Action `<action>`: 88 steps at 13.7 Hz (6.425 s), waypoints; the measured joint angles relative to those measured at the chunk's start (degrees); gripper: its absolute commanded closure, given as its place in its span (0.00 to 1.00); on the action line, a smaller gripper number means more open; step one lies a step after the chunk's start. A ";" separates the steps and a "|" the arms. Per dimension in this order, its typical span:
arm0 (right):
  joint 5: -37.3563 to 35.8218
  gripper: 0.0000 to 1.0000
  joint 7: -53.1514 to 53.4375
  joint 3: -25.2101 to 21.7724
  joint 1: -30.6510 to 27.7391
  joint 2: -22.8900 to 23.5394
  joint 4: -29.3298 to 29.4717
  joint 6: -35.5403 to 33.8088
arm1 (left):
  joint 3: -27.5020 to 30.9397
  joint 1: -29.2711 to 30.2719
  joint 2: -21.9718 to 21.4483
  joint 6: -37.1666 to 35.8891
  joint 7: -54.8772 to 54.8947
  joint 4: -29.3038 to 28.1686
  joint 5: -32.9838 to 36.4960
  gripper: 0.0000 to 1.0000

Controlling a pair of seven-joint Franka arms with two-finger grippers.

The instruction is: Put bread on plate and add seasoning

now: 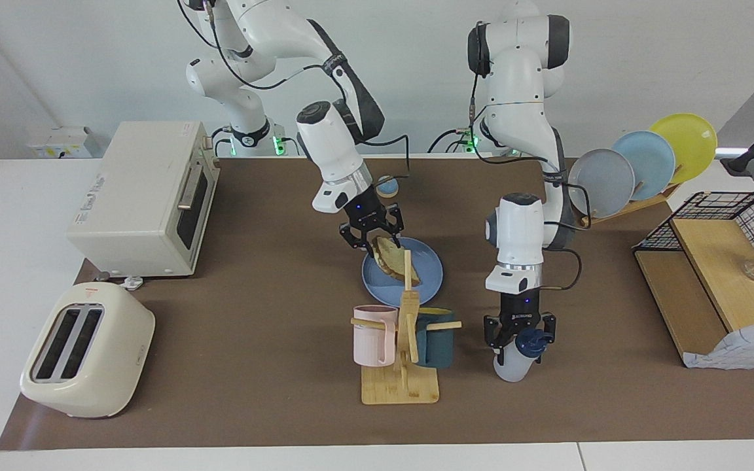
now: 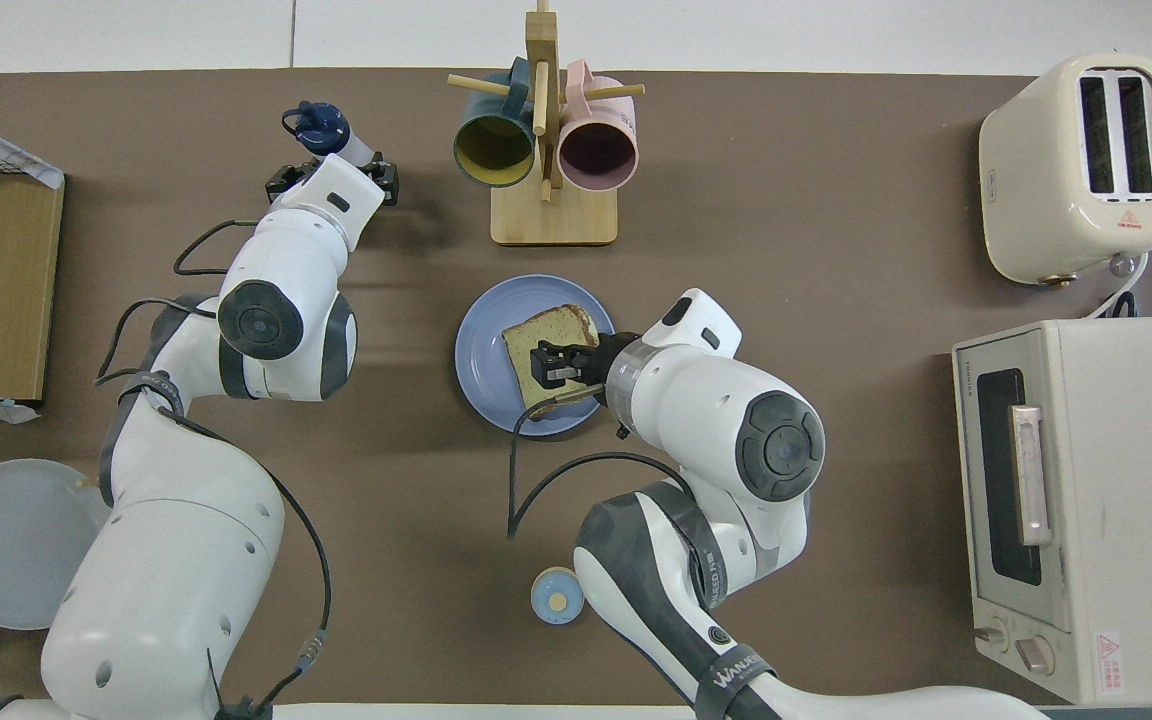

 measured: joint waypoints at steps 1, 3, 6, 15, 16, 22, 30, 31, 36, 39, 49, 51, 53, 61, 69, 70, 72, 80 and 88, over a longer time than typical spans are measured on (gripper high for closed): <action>0.00 0.00 0.00 0.00 -0.04 -0.05 0.06 0.00 | 0.04 0.04 -0.01 0.00 -0.04 0.03 0.00 1.00; 0.00 0.00 -0.01 -0.02 -0.58 -0.22 0.46 0.00 | 0.04 0.11 -0.01 0.02 -0.04 0.04 0.00 1.00; 0.00 0.00 -0.05 -0.20 -2.77 -0.49 1.24 -0.05 | 0.10 0.17 0.00 0.02 -0.04 0.07 0.00 1.00; 0.00 0.00 -1.26 0.22 -2.32 -0.86 2.21 -4.08 | 0.47 0.27 -9.22 -14.12 6.73 1.26 -0.15 1.00; 0.00 0.00 -1.26 0.22 -1.91 -1.11 2.28 -4.98 | 0.50 0.28 -11.65 -17.86 9.61 1.27 -0.15 1.00; 0.30 0.00 -0.55 -0.22 -4.63 -2.42 16.44 -33.56 | 0.65 0.90 -23.25 -41.58 28.68 1.26 -0.15 1.00; 12.67 0.00 13.16 -0.46 -9.58 -2.93 29.86 -49.01 | 0.36 0.70 -35.40 -70.91 59.71 0.15 -0.11 1.00; 13.27 0.00 15.77 -0.22 -9.30 -2.93 30.67 -49.01 | 0.19 0.56 -36.41 -73.30 61.97 -0.11 -0.06 1.00; 16.74 0.11 20.87 0.15 -8.46 -2.97 31.64 -49.01 | -0.50 -6.46 -40.44 -79.03 65.23 -2.57 3.11 1.00; 17.10 0.34 24.13 0.15 -7.69 -3.15 32.02 -47.83 | -0.84 -10.24 -41.73 -79.04 65.23 -4.82 4.41 1.00; 17.10 0.60 25.45 0.17 -3.26 -3.44 30.91 -43.30 | -2.88 -10.62 -44.41 -78.86 67.19 -7.23 4.60 1.00; 17.09 0.60 25.44 0.17 -3.16 -3.50 30.48 -43.03 | -2.85 -10.61 -44.67 -78.54 67.66 -7.43 4.61 1.00; 17.08 0.61 25.34 0.17 -3.16 -3.69 29.84 -42.58 | -2.83 -10.61 -44.74 -78.02 67.87 -7.77 4.61 1.00; 17.07 0.64 24.98 0.17 -2.82 -4.86 27.51 -40.72 | -2.76 -10.59 -44.77 -76.63 67.95 -8.26 4.61 1.00; 17.07 0.70 24.98 0.13 -1.58 -5.08 26.11 -38.35 | -2.73 -10.58 -44.77 -76.21 67.96 -8.30 4.61 1.00; 17.06 0.70 24.98 0.11 -1.58 -5.12 26.10 -38.22 | -2.73 -10.58 -44.77 -76.15 67.96 -8.31 4.61 1.00; 17.06 0.70 24.98 0.11 -1.58 -5.19 26.08 -38.03 | -2.73 -10.58 -44.77 -76.08 67.96 -8.33 4.61 1.00; 17.03 0.95 24.98 0.11 -1.57 -5.32 25.92 -36.99 | -2.65 -10.54 -44.77 -75.59 67.95 -8.34 4.61 1.00; 17.02 1.00 24.97 0.09 -1.60 -5.48 25.72 -36.76 | -2.52 -10.51 -44.78 -75.49 67.95 -8.47 4.63 1.00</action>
